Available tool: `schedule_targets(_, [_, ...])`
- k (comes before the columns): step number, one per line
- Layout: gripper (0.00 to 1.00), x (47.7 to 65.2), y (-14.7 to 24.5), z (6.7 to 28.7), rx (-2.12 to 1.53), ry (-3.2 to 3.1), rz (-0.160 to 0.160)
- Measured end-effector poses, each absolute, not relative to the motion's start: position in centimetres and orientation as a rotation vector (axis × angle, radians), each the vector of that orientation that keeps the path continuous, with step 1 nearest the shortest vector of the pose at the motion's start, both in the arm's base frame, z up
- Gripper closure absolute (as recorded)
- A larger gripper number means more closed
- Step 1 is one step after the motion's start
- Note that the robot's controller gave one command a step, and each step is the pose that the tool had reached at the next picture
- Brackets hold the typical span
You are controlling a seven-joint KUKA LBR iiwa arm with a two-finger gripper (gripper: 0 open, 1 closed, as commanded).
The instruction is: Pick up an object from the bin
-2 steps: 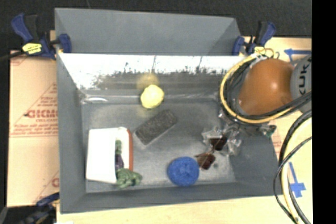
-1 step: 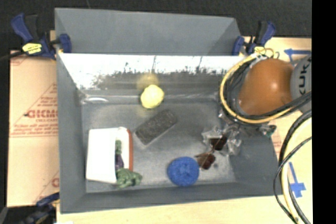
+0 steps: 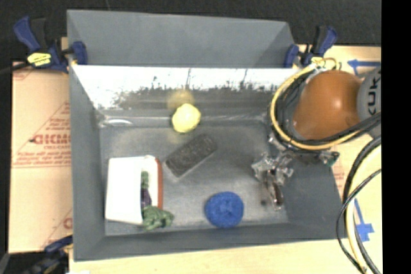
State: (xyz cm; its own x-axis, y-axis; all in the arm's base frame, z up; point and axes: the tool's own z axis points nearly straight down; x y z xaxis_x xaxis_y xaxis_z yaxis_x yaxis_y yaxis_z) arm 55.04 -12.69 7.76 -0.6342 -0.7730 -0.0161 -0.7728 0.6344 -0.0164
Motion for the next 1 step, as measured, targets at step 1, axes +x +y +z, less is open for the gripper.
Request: schedule_targets(1, [1.00,54.91,-12.64,9.53,-1.333,2.825,-0.007])
